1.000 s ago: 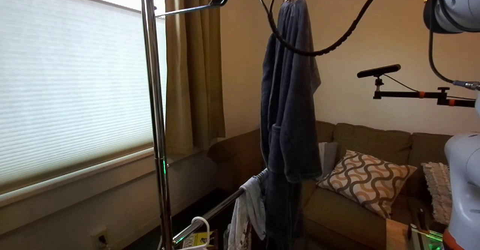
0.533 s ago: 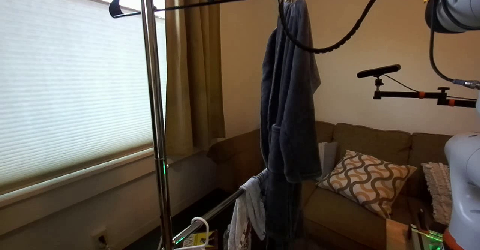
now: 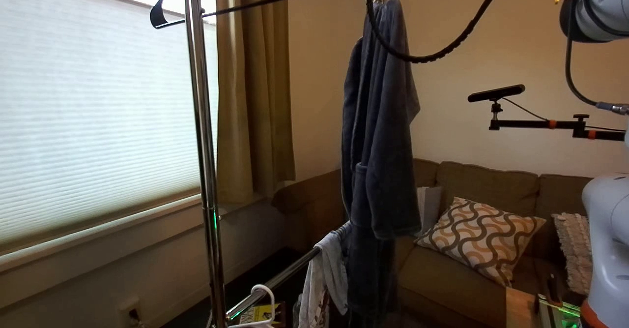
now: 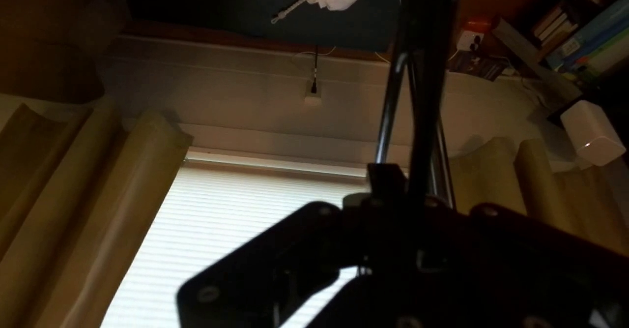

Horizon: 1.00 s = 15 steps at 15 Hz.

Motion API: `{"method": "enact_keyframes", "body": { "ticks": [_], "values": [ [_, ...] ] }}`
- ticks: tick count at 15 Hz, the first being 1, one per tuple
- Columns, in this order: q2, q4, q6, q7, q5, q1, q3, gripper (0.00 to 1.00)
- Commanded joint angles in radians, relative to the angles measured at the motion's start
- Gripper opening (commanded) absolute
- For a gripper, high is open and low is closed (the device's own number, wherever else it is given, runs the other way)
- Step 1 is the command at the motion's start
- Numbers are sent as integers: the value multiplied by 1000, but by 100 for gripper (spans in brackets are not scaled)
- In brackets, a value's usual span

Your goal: Put the coat hanger on the table

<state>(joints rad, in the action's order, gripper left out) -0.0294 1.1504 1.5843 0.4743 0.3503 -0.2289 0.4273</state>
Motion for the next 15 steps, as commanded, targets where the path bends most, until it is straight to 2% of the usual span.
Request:
{"method": "enact_keyframes", "body": {
  "ticks": [1, 11, 13, 15],
  "values": [
    [-40, 10, -15, -41, -10, -2, 0, 1],
    [-270, 190, 104, 107, 63, 6, -7, 2],
    [-312, 243, 66, 94, 60, -1, -4, 2],
    [-373, 337, 77, 71, 88, -6, 3, 2]
  ]
}}
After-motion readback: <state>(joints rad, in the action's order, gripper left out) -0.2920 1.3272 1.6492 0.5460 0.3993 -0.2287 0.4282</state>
